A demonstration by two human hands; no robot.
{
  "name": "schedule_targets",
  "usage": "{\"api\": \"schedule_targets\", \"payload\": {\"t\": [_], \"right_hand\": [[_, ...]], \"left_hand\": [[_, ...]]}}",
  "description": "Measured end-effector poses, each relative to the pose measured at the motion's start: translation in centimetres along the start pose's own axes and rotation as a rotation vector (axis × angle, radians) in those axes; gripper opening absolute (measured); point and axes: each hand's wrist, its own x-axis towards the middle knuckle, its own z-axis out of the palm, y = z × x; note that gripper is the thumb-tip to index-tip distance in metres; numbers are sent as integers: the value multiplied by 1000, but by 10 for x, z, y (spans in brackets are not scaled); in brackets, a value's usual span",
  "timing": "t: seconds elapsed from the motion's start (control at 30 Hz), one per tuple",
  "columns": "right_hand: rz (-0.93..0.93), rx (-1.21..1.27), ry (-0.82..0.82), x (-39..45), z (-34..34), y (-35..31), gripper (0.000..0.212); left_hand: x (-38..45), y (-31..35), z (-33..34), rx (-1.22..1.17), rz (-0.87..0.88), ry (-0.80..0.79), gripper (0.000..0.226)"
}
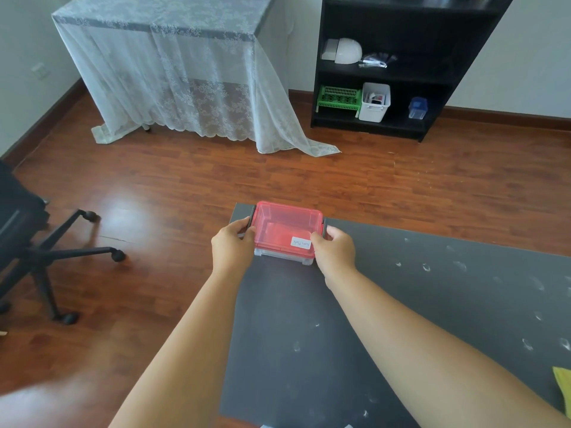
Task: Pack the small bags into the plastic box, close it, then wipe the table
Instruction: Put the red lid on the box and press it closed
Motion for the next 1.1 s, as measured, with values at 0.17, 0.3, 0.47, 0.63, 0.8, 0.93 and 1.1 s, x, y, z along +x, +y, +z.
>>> {"api": "schedule_targets", "payload": {"t": [0.17, 0.3, 0.47, 0.63, 0.8, 0.93, 1.1], "right_hand": [[-35, -95, -35, -14, 10, 9, 41], [-66, -153, -22, -17, 15, 11, 64], [-110, -234, -62, -4, 20, 1, 63], [-137, -266, -86, 3, 35, -8, 64], [-135, -255, -68, 5, 43, -9, 64], [-127, -270, -80, 6, 43, -10, 65], [-117, -260, -136, 5, 31, -11, 69]], "left_hand": [[2, 2, 1, 66, 39, -1, 32], [2, -2, 2, 57, 21, 24, 33], [10, -2, -4, 56, 25, 34, 34], [28, -2, -14, 59, 22, 27, 34], [34, -2, -17, 71, 44, 25, 33], [31, -4, -16, 47, 13, -12, 37], [15, -2, -11, 89, -6, -76, 50]]}}
